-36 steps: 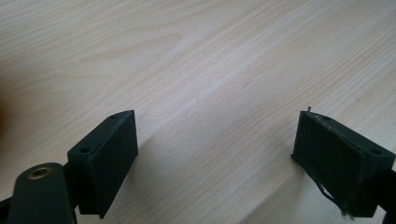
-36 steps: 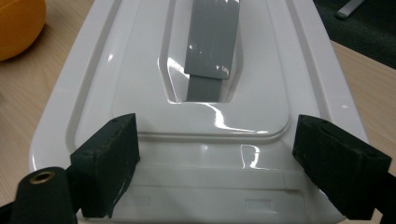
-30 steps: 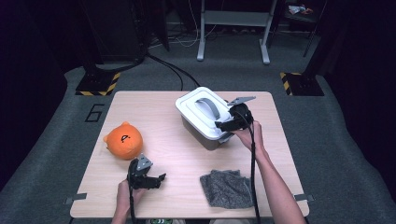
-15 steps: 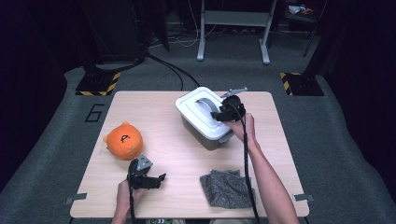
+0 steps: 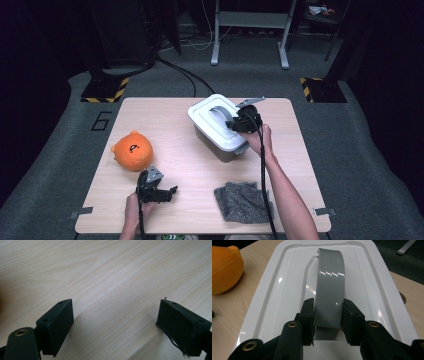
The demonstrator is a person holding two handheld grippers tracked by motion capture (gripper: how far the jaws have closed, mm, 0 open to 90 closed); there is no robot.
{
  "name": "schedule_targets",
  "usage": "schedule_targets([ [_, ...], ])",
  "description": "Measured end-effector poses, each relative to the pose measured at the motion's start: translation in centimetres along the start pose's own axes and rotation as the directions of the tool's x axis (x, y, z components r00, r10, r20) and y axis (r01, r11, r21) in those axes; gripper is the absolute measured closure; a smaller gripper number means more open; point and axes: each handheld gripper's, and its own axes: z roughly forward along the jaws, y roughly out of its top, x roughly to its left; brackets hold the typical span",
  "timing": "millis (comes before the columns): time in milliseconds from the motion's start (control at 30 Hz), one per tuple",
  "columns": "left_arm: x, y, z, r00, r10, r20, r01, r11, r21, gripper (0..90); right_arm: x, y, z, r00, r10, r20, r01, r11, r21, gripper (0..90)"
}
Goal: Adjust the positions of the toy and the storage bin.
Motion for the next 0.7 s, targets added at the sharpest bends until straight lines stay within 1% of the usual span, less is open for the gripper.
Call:
schedule_targets([
  [133,0.0,0.0,0.0,1.0000,0.000,0.001,0.000,1.0000,0.000,13.2,0.5,-0.4,-0.4,1.0000,-0.006,-0.007,0.006,1.000,0.000,65.1],
  [300,0.0,0.0,0.0,1.0000,0.001,0.001,-0.001,1.0000,0.000,13.2,1.1,-0.9,-1.0,0.9998,0.009,-0.015,-0.009,1.000,0.001,65.4],
  [333,0.0,0.0,0.0,1.0000,-0.003,0.001,0.003,1.0000,-0.001,13.2,1.3,-1.0,-1.1,0.9998,0.019,-0.012,-0.019,1.000,0.005,65.4],
  [367,0.0,0.0,0.0,1.0000,0.003,-0.002,-0.003,1.0000,0.000,13.2,1.5,-1.1,-1.2,0.9998,0.017,-0.008,-0.017,1.000,0.009,65.4],
  [400,0.0,0.0,0.0,1.0000,-0.003,0.001,0.003,1.0000,-0.001,13.2,1.8,-1.2,-1.4,0.9998,0.018,-0.005,-0.018,1.000,0.011,65.5],
  [433,0.0,0.0,0.0,1.0000,-0.001,0.000,0.001,1.0000,0.000,13.2,1.8,-1.2,-1.4,0.9998,0.018,-0.005,-0.018,1.000,0.011,65.5],
  [467,0.0,0.0,0.0,1.0000,0.003,0.000,-0.003,1.0000,0.000,13.2,2.2,-1.3,-1.6,0.9998,0.020,0.001,-0.020,1.000,0.016,65.7],
  [567,0.0,0.0,0.0,1.0000,-0.002,0.000,0.002,1.0000,-0.001,13.2,2.6,-1.4,-1.7,0.9999,0.012,0.004,-0.012,1.000,0.014,65.8],
  [600,0.0,0.0,0.0,1.0000,0.002,-0.001,-0.002,1.0000,0.000,13.2,3.0,-1.5,-1.8,0.9998,0.020,0.004,-0.020,1.000,0.009,66.0],
  [700,0.0,0.0,0.0,1.0000,-0.001,0.000,0.001,1.0000,0.000,13.2,3.4,-1.5,-1.9,0.9996,0.022,0.017,-0.022,1.000,0.013,66.0],
])
